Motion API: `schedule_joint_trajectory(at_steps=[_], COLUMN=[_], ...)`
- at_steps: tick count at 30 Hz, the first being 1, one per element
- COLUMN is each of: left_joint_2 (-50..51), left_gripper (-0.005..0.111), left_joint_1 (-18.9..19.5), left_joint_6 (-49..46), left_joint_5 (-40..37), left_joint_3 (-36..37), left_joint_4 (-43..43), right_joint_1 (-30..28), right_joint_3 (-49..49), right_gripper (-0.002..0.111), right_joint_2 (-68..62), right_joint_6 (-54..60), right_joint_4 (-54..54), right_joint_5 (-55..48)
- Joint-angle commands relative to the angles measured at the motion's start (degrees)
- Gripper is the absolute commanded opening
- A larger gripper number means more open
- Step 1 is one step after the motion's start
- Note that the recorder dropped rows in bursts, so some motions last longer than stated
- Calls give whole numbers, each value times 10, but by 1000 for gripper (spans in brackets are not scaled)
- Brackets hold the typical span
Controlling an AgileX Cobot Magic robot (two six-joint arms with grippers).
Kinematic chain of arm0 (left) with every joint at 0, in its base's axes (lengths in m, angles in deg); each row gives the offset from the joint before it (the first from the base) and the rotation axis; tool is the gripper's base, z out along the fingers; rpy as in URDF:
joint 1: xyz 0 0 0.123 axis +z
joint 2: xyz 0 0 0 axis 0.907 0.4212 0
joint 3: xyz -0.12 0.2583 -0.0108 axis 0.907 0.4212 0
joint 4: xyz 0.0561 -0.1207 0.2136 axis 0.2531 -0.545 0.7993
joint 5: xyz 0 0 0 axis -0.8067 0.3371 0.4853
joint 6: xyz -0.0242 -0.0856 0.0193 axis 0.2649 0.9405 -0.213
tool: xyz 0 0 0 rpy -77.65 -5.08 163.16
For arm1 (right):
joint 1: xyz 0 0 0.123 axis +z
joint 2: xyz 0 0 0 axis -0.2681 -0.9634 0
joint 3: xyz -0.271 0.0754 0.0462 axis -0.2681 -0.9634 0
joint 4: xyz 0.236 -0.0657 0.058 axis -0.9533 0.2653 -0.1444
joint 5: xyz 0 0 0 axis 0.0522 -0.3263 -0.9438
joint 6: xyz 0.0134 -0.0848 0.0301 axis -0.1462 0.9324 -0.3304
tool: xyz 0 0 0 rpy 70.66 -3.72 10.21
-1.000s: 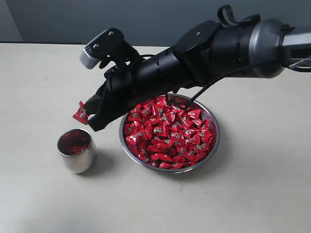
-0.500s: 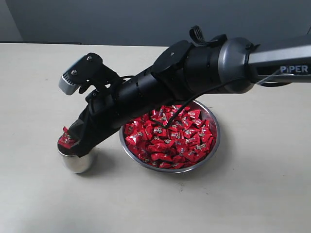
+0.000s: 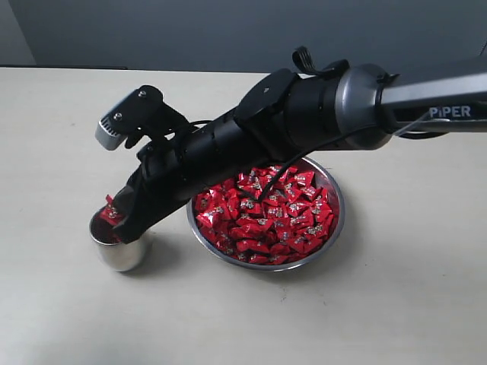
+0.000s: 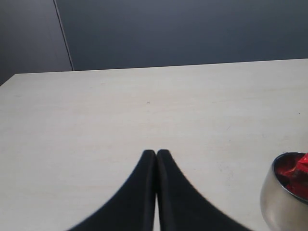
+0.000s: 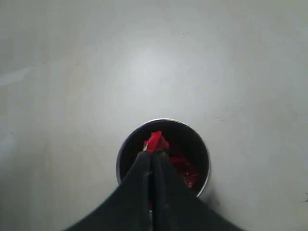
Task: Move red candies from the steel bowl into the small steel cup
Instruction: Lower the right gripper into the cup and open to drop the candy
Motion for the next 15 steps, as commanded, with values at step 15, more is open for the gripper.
schedule_joint_trajectory(at_steps=[15], left_joint_2=[-3], left_gripper=[0], left_joint_1=[0], left_joint_6=[1], left_joint_5=[1], left_joint_3=[2], left_joint_4=[-1], right_joint_1=[0], right_joint_3=[15], right_gripper=[-1], right_joint_2=[-12], right_joint_6=[1], right_joint_4=[-10], right_joint_5=[-30])
